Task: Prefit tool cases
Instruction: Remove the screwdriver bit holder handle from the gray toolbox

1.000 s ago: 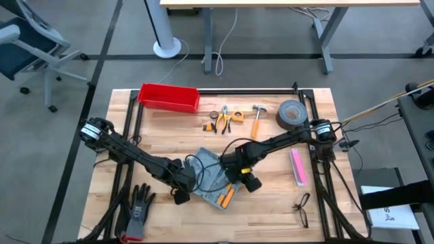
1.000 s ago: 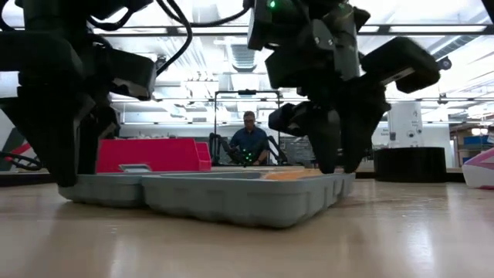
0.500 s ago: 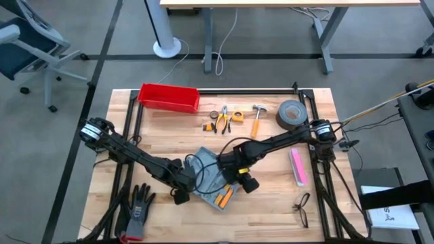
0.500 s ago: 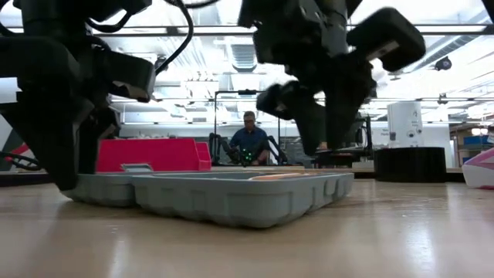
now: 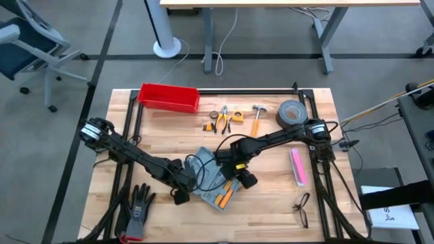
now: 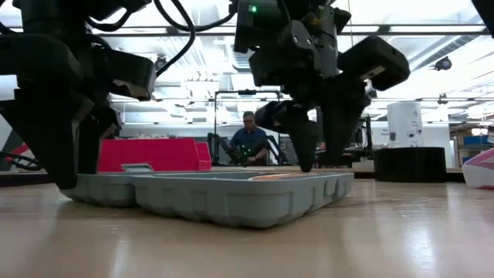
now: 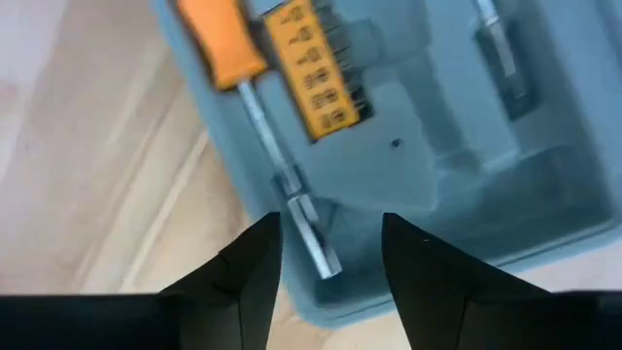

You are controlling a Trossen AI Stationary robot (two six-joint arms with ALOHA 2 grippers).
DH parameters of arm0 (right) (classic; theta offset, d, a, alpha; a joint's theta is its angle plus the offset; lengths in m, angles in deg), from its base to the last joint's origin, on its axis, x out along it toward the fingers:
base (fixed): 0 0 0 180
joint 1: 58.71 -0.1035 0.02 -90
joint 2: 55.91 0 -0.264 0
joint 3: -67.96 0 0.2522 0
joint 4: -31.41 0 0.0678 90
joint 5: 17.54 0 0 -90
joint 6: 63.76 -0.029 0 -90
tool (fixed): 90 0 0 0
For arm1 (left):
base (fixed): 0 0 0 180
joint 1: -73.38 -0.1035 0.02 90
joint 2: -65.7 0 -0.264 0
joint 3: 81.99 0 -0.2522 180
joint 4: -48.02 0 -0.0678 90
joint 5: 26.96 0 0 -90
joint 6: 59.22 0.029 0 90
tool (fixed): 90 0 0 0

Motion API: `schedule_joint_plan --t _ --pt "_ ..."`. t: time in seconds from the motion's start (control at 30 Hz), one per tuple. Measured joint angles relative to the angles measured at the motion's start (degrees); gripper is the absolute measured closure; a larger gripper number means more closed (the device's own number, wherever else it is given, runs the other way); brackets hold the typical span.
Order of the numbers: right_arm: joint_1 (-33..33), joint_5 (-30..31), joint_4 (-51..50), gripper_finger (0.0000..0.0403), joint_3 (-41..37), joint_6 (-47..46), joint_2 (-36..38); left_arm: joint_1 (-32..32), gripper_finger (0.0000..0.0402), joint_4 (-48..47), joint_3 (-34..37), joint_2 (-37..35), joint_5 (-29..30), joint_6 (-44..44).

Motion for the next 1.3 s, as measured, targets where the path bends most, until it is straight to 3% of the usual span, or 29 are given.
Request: schedule_joint_plan --t 0.2,0.53,0.97,1.3 --pt "-0.2 -1.5 0.1 0.0236 -1.2 0.5 0.0 0.0 0.0180 -0.1 -0.1 0.0 0.0 0.4" --pt "-0.2 -1.7 1.6 0.0256 -2.8 0.4 -0.4 0.0 0.0185 0.0 -0.1 0.0 0.1 0.4" --pt "-0.3 -2.7 1.7 0.0301 -2.8 -0.2 -2.0 0.0 0.0186 0.0 -0.1 0.0 0.1 0.2" --pt "-0.3 -3.3 0.9 0.0359 -2.2 -0.6 -1.6 0.0 0.0188 -0.1 -0.1 0.0 0.3 -0.1"
